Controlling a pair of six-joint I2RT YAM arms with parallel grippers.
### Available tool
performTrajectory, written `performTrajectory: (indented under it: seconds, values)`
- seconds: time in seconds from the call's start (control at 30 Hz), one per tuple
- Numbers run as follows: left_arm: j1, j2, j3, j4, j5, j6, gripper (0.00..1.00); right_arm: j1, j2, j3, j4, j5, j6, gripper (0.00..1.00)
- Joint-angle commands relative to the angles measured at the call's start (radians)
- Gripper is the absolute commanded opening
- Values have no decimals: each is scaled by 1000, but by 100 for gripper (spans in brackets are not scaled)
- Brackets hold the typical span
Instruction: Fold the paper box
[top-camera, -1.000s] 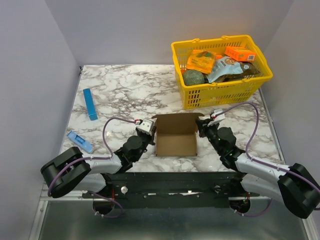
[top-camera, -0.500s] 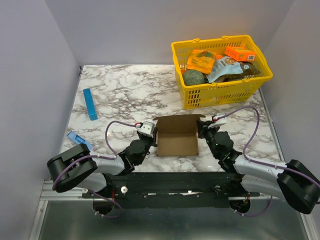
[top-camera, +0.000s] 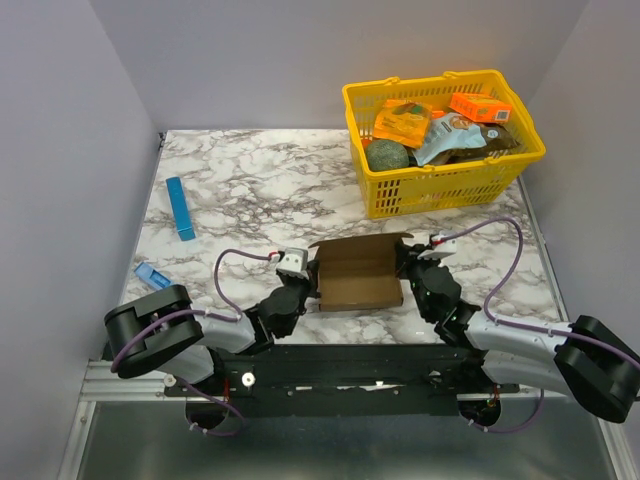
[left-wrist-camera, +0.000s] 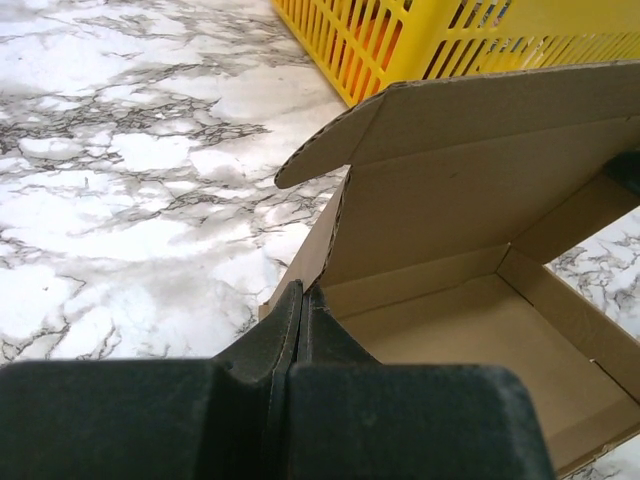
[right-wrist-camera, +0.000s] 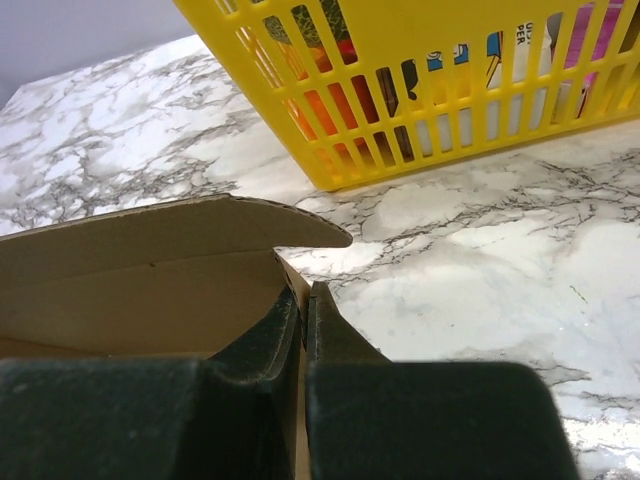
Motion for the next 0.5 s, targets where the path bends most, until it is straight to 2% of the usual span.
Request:
performTrajectory:
  seconds: [0.0, 0.47]
  values:
    - [-45, 33, -1, -114, -32, -108, 0, 32, 11, -22, -168, 35, 114, 11]
    - [-80, 59, 60, -160, -12, -194, 0, 75, 26, 17, -268, 61, 222, 10]
